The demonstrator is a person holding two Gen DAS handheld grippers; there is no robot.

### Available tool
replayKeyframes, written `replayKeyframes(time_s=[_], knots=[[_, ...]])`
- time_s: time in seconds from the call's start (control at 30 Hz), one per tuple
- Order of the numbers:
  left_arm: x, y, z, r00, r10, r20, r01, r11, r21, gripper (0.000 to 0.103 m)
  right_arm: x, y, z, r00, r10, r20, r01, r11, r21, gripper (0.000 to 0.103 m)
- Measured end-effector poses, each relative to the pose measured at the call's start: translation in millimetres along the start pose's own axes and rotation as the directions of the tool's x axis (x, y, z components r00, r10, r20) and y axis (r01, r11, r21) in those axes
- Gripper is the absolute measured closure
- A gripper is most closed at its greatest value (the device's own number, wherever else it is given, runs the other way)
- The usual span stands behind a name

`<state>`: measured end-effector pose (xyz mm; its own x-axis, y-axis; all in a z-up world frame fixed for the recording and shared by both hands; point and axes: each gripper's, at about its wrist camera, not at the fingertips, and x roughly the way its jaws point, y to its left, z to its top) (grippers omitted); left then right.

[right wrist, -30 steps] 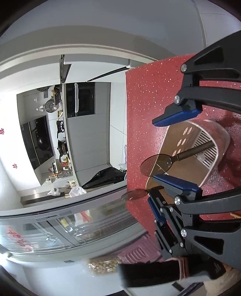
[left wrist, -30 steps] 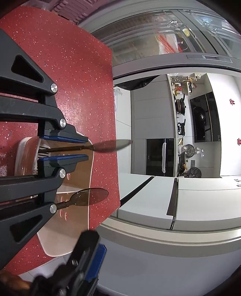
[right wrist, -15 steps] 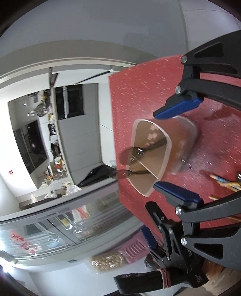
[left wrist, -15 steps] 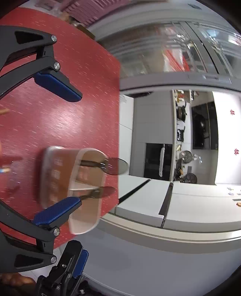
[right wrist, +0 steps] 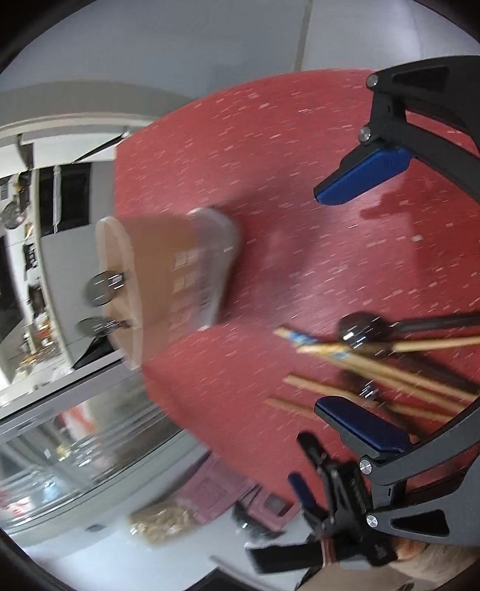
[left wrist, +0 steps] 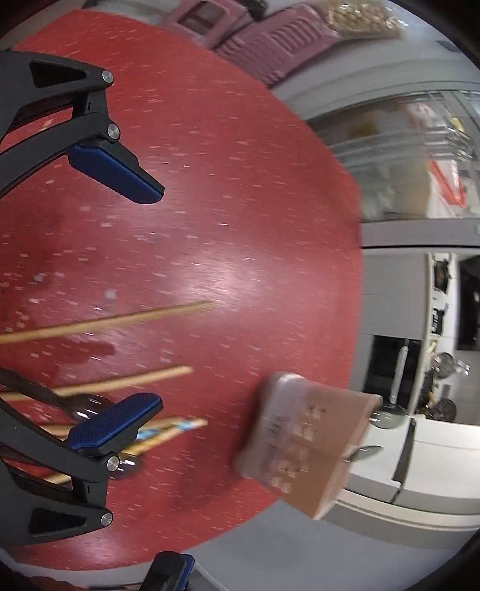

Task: Organize utensils
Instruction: 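Move both open tools back to the remaining utensils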

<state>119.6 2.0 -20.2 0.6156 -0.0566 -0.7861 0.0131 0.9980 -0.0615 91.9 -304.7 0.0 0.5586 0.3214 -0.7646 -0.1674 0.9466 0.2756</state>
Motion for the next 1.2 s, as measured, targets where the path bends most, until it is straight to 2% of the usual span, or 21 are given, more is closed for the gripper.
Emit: replayKeyframes(time_s=[0.2,0.57,0.93,1.2], knots=[[7,-1,-29,0.999,0.024,-0.045,-0.024,1.000,-0.007,0.000,13,-2,-30,0.994,-0.051,-0.093,0.053,0.999,0.013,0.000],[17,9,-47,0.995,0.060,-0.084,-0.060,0.998,0.004,0.000,22,7,-57,0.976,-0.130,-0.173,0.125,0.991,-0.040,0.001],[24,8,-45,0.994,0.061,-0.095,-0.059,0.998,0.021,0.000,25,19,-73,0.961,-0.175,-0.214,0.154,0.982,-0.108,0.023],[29,7,-43,0.993,0.058,-0.107,-0.056,0.998,0.024,0.000,29,36,-76,0.946,-0.248,-0.208,0.206,0.957,-0.206,0.032]])
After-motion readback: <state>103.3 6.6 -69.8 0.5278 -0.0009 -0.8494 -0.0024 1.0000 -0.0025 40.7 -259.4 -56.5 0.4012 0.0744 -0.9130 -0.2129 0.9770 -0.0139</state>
